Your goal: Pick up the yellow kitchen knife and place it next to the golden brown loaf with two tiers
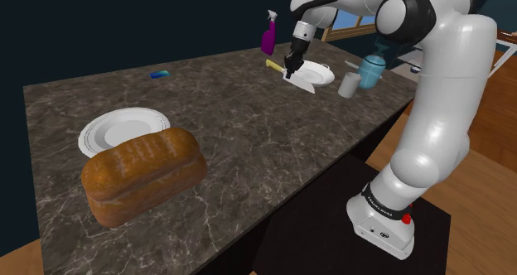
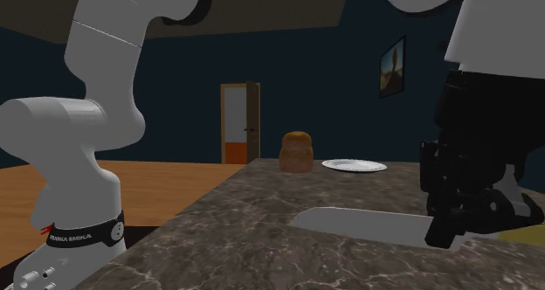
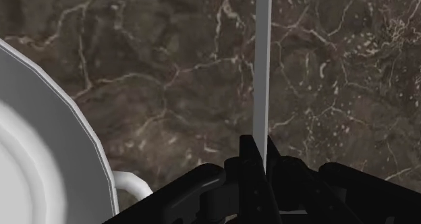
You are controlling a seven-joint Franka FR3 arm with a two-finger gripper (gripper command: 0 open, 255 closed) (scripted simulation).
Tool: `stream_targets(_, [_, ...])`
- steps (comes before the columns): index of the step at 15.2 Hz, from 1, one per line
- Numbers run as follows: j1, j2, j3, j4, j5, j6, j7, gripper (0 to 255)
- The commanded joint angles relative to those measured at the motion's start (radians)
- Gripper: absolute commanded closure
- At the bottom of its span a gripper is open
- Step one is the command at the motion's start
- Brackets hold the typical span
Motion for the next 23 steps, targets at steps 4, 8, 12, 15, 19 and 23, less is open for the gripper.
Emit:
stream_targets(4, [-0.001,-0.022,-0.004,0.036,-0.01,-0.056,0.016,255])
stream_targets(8, [-0.003,-0.034,-0.006,0.073,-0.015,-0.102,0.029,255])
stream_targets(12, [-0.005,-0.043,-0.007,0.114,-0.02,-0.15,0.041,255])
stream_targets(15, [-0.008,-0.047,-0.008,0.148,-0.022,-0.187,0.05,255])
stream_targets(19, [-0.012,-0.049,-0.009,0.199,-0.023,-0.237,0.062,255])
stream_targets(23, [-0.017,-0.046,-0.01,0.255,-0.023,-0.29,0.075,255])
